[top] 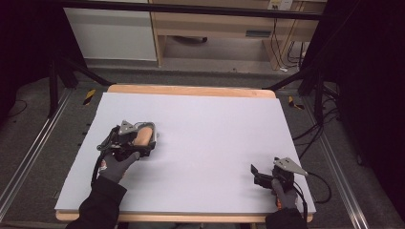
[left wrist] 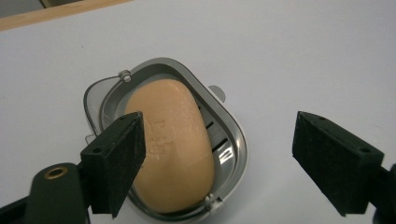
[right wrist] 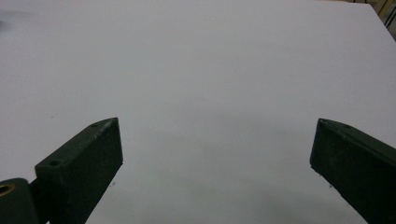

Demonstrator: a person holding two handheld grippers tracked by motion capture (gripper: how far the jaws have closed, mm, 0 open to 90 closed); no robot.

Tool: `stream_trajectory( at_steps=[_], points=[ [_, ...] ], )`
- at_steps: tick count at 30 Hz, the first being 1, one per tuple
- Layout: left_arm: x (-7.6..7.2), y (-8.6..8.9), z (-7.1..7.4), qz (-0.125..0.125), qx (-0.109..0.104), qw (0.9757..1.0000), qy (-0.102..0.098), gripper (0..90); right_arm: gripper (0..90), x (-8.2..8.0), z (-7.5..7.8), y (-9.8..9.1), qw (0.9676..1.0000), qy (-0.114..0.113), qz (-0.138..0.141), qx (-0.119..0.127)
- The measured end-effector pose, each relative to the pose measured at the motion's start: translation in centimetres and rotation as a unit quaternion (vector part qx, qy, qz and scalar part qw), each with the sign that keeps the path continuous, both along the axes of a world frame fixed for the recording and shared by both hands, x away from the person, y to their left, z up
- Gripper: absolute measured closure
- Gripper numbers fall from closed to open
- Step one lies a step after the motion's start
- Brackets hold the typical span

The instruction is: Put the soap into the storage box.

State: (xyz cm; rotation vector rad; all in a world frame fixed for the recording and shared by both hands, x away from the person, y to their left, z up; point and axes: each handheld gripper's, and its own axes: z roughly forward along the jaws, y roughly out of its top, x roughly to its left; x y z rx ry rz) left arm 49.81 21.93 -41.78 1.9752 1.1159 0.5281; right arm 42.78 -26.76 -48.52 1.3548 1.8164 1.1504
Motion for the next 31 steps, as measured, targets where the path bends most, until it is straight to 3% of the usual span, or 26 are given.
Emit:
stream_trajectory(
  at_steps=[8, 17, 25, 31],
  points=[
    [-2.5, 1.0, -0.1, -0.007, -0.015, 0.9996, -0.021, 15.0, 2.7, 0.1, 0.0, 0.0, 1.0000, 0.004, -0.003, 0.001],
    [-4.1, 3.1, -1.0, 0.006, -0.014, 0.9997, -0.021, 12.7, 2.7, 0.1, 0.0, 0.0, 1.0000, 0.009, -0.003, 0.003],
    [-5.5, 5.1, -2.4, 0.022, -0.009, 0.9997, -0.006, 11.9, 2.7, 0.1, 0.0, 0.0, 1.0000, 0.006, -0.004, 0.001],
    [-5.2, 6.5, -4.0, 0.034, 0.008, 0.9993, 0.013, 11.4, 2.7, 0.2, 0.0, 0.0, 0.9999, 0.009, -0.004, 0.001]
  ],
)
